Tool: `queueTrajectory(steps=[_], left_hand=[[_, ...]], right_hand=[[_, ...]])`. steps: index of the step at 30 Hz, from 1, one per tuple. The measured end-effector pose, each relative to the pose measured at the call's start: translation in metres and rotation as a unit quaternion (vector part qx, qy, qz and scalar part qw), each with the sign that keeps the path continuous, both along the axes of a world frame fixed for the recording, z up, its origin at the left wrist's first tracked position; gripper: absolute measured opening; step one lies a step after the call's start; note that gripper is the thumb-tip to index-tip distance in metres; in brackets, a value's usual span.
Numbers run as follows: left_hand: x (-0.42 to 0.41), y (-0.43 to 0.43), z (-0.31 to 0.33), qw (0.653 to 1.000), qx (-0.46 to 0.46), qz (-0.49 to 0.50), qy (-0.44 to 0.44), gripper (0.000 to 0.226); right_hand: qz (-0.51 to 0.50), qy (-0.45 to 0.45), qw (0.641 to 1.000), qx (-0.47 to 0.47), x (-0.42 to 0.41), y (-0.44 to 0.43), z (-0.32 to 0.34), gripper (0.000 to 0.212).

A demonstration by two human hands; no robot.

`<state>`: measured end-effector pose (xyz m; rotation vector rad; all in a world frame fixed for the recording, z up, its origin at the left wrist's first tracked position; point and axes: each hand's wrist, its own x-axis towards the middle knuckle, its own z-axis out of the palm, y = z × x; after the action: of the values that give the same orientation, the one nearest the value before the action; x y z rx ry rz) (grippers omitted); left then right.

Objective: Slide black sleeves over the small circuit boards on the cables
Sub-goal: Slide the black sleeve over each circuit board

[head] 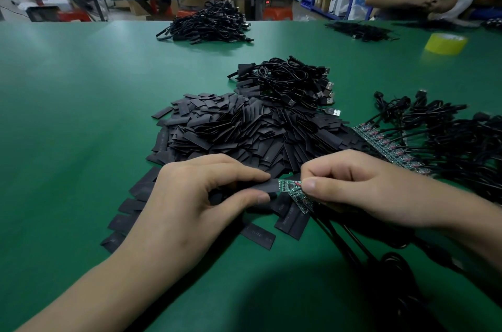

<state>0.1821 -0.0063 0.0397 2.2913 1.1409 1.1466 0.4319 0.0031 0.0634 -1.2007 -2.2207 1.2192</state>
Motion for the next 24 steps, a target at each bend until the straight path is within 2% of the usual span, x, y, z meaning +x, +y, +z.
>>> queueTrajectory(steps=[4,10,14,17,20,22,24], left_hand=[[0.0,0.001,-0.002,1.0,-0.02,0.008,-0.009,0.022],[0.004,-0.001,0.0,0.999,0.014,-0.041,0.029,0.022],[0.005,-0.004,-0.001,0.998,0.029,-0.043,0.031,0.024],[0.005,-0.004,-0.001,0.999,0.028,-0.032,0.026,0.021],[0.004,-0.003,0.0,1.0,0.016,-0.004,0.003,0.018],[0.004,-0.003,-0.001,1.0,-0.003,0.011,-0.024,0.018],[0.005,-0.004,-0.003,0.997,-0.031,0.018,-0.062,0.02]], right_hand=[[0.007,-0.048,0.996,0.08,-0.003,-0.002,0.001,0.036],[0.008,-0.046,0.998,0.05,-0.007,-0.004,0.002,0.033],[0.012,-0.063,0.994,0.086,-0.013,-0.007,0.001,0.03],[-0.011,-0.054,0.993,0.107,-0.016,-0.009,-0.003,0.027],[-0.062,0.0,0.984,0.167,-0.017,-0.009,-0.005,0.005],[-0.087,0.048,0.974,0.203,-0.017,-0.009,-0.005,0.006],[-0.092,0.055,0.962,0.25,-0.016,-0.01,-0.004,0.005]])
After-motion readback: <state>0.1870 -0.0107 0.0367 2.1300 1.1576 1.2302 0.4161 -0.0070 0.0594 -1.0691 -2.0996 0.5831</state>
